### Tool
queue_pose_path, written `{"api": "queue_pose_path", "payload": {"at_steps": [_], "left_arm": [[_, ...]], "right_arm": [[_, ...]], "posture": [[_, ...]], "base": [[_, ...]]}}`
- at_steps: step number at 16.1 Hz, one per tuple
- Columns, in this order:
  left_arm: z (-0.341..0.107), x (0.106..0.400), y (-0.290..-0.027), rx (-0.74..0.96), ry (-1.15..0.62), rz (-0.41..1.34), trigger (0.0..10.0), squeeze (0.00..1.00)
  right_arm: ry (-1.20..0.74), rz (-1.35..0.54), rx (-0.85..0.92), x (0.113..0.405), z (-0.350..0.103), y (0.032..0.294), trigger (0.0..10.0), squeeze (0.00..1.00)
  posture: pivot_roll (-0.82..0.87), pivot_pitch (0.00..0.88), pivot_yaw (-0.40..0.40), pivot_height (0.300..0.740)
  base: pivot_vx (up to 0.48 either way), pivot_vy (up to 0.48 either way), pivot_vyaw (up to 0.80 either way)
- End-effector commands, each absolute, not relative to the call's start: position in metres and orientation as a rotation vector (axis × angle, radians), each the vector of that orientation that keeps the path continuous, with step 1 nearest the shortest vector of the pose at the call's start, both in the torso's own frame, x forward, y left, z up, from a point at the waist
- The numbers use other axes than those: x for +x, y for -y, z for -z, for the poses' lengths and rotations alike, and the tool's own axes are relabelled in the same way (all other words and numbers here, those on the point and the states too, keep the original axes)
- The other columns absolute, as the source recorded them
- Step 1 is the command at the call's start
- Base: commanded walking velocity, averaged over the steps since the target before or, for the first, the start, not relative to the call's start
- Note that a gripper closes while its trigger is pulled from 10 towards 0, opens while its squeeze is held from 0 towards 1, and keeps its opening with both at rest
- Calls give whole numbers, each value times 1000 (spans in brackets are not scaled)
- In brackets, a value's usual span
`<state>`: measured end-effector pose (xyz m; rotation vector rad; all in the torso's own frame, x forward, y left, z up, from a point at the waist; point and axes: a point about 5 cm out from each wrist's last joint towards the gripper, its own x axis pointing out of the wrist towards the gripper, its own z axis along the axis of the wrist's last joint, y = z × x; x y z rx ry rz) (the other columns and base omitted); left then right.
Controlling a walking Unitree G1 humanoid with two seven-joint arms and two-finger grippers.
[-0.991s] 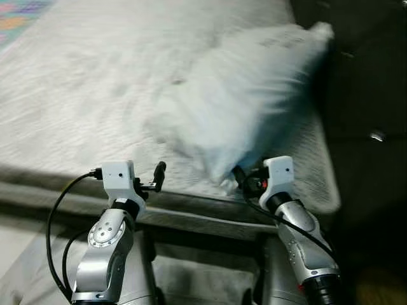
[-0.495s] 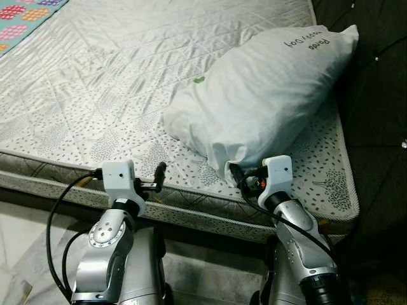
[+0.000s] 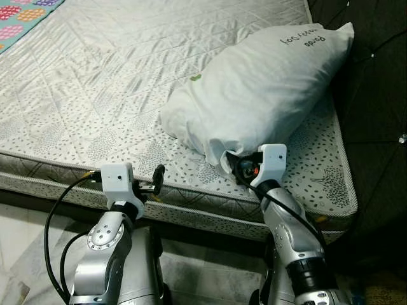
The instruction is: Clean up the room
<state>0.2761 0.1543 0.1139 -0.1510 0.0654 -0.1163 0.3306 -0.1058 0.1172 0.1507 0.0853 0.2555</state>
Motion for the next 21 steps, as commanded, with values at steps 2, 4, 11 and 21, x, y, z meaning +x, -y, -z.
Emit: {"api": "queue_pose_path", "payload": {"at_steps": [2,4,11,21], "left_arm": [[-115,273,-157,-143,-69,113,10000,0],[-113,272,-158,-140,-73,113,10000,0],[-112,272,-154,-181,-63,158,10000,0],[-117,272,-137,-137,-26,271,10000,0]], "right_arm": [[-116,-250,184,336,-117,100,0,0],[-127,-239,213,337,-115,101,0,0],[-94,-214,221,342,-118,107,0,0],[-58,-165,176,352,-123,122,0,0]], "posture": [[87,172,10,493],[87,164,12,493],[84,136,19,493],[63,134,12,493]], "base": [[0,0,0],[0,0,0],[0,0,0],[0,0,0]]}}
